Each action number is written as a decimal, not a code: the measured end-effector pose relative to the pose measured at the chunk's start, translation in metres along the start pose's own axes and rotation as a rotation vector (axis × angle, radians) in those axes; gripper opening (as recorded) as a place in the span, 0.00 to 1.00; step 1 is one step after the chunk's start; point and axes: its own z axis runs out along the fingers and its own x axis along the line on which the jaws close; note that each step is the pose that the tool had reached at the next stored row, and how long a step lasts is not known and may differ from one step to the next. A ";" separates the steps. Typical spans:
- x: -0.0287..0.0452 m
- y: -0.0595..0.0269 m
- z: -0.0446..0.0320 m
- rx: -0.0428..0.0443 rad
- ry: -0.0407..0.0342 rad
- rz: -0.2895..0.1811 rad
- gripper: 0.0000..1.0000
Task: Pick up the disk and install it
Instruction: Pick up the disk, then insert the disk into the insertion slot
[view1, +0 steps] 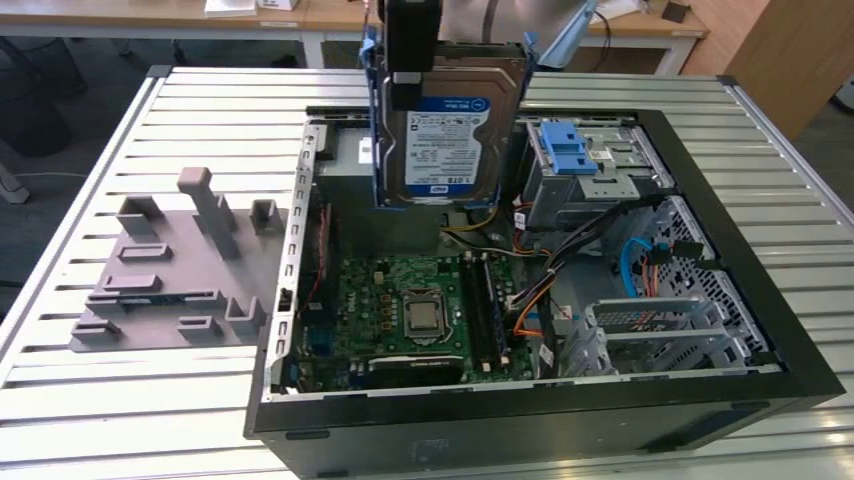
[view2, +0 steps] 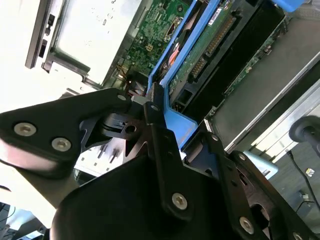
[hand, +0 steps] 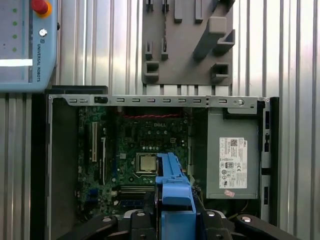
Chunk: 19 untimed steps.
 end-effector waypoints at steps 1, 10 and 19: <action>0.0002 -0.0018 0.0001 0.0000 -0.0001 0.000 0.36; 0.0026 -0.0111 0.0018 0.0000 -0.0001 0.000 0.36; 0.0045 -0.0212 0.0030 -0.0001 0.0002 0.000 0.36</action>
